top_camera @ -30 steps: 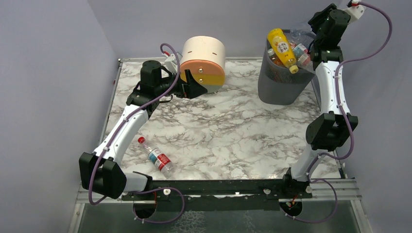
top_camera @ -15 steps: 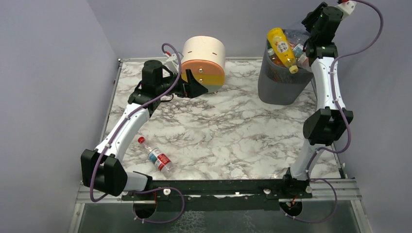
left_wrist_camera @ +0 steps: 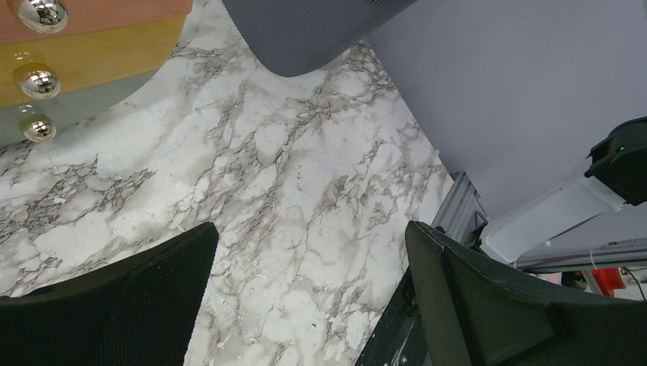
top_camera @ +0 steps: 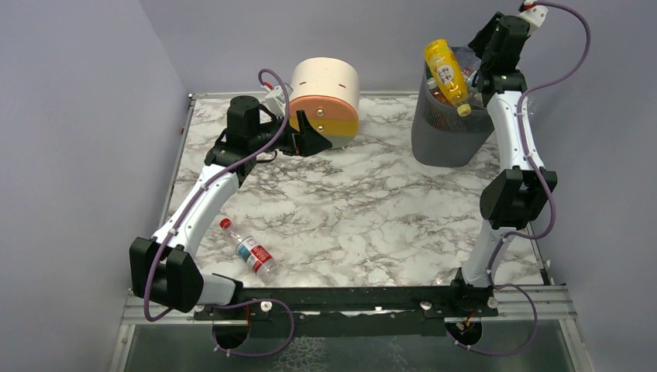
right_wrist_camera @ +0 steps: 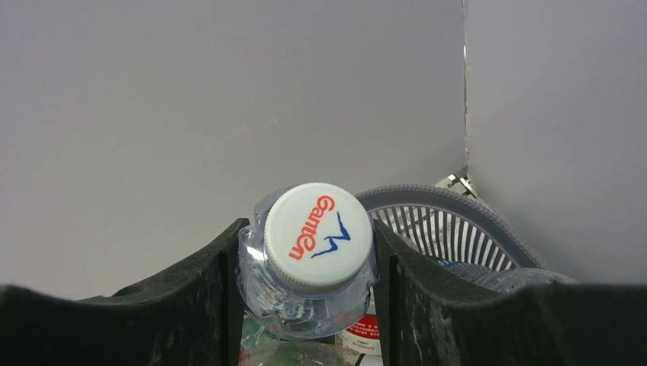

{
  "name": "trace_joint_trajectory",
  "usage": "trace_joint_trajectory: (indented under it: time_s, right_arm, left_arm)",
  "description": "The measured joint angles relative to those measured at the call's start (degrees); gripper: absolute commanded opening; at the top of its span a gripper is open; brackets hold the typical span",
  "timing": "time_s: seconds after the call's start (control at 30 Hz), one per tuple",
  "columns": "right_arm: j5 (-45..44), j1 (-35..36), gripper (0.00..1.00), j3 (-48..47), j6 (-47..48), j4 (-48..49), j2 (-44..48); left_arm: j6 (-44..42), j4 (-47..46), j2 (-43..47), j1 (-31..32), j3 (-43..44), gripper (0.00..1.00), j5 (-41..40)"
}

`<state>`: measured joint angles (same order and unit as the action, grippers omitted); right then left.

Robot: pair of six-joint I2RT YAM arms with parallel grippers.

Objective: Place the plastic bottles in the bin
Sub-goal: Place the plastic bottle in the trash bin, then pick up the plastic bottle at the center of the board.

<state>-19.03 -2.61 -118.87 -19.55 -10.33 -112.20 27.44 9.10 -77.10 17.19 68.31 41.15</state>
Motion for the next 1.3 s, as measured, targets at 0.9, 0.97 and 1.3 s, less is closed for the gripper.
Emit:
trace_joint_trajectory:
  time_s: [0.9, 0.97, 1.3]
  right_arm:
    - [1.4, -4.2, 0.97, -5.3, 0.1, -9.9, 9.0]
    - [2.0, -4.4, 0.97, -5.3, 0.0, -9.9, 10.5]
    - [13.6, -4.4, 0.99, -4.3, -1.5, -13.3, 16.5]
  left_arm:
    - [0.2, 1.6, -0.1, 0.0, 0.0, 0.99, -0.3]
    - [0.2, 2.1, 0.0, 0.0, 0.0, 0.99, -0.6]
    - [0.8, 10.4, 1.1, -1.4, 0.4, 0.99, -6.3]
